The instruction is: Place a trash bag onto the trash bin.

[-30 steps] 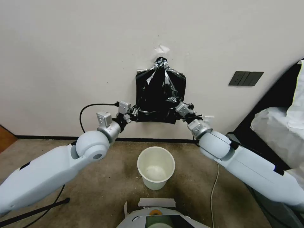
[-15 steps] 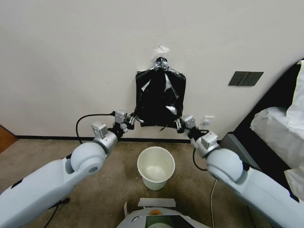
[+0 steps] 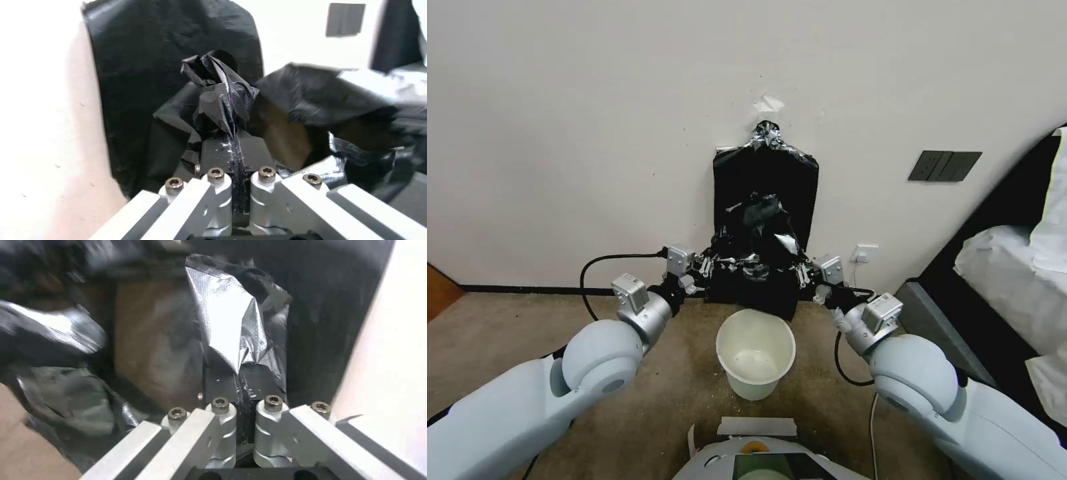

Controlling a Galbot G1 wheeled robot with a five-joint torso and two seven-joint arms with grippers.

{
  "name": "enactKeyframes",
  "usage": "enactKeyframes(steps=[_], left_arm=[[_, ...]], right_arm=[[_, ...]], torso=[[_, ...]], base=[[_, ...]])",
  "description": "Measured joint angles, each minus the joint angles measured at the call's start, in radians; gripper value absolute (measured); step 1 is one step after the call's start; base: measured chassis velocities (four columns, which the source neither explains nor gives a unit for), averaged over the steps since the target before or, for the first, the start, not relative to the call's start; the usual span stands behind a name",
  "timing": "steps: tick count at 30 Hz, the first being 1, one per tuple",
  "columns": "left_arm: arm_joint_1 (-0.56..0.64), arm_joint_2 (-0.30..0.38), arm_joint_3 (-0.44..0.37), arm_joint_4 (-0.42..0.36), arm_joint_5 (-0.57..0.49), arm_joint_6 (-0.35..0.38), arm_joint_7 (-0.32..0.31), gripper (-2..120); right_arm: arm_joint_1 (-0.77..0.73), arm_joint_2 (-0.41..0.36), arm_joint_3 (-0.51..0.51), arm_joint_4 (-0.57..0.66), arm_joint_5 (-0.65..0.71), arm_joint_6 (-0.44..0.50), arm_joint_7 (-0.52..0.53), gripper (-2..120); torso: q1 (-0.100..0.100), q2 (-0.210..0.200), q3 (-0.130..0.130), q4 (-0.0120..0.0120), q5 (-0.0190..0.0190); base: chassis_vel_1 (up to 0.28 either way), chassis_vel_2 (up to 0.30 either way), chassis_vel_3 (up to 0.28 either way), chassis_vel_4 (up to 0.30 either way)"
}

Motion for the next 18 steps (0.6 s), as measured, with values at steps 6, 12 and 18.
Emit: enactKeyframes(steps=[6, 12, 18], left_arm=[[0.059, -0.035, 0.032, 0.009, 0.038, 0.001, 0.004, 0], [0.075, -0.082, 0.089, 0.038, 0.07, 0.005, 0.006, 0], [0.082, -0.143, 0.155, 0.088, 0.116, 0.008, 0.004, 0]], right_arm=[[-0.155, 0.044, 0.02, -0.002, -0.068, 0.004, -0.003, 0], [-0.252, 0.074, 0.048, -0.002, -0.121, 0.016, -0.007, 0], [-0.325, 0.095, 0.082, -0.003, -0.154, 0.037, -0.007, 0]], torso=[[0.0, 0.0, 0.0, -0.0002, 0.0], [0.0, 0.0, 0.0, -0.0002, 0.0], [0.0, 0.0, 0.0, -0.0002, -0.0001]], base=[[0.0, 0.0, 0.0, 0.0], [0.0, 0.0, 0.0, 0.0], [0.0, 0.0, 0.0, 0.0]])
